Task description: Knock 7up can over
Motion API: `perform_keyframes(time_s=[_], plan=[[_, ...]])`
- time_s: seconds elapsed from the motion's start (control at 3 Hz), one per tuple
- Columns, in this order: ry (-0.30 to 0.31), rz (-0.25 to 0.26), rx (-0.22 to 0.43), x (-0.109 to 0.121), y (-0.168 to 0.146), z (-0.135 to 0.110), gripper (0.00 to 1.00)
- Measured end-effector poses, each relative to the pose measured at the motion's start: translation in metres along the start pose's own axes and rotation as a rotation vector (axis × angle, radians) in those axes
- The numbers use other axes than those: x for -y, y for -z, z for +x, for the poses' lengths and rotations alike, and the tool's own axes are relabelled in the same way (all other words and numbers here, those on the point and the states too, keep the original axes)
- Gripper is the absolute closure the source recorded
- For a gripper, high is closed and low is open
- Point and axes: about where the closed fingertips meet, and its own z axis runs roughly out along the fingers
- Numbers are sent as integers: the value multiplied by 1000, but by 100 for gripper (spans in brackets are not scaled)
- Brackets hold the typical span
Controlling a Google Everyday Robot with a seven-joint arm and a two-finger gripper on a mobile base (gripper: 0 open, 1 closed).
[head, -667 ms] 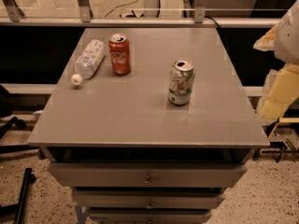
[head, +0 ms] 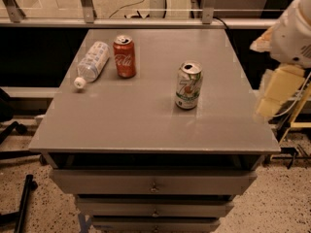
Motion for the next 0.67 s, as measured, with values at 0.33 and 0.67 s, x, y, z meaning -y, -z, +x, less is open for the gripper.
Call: perform_keyframes(time_s=[0.33,0.67], plan=[[29,-14,70,21,-26,-17,0],[43,-26,139,37,-47,-33,0]])
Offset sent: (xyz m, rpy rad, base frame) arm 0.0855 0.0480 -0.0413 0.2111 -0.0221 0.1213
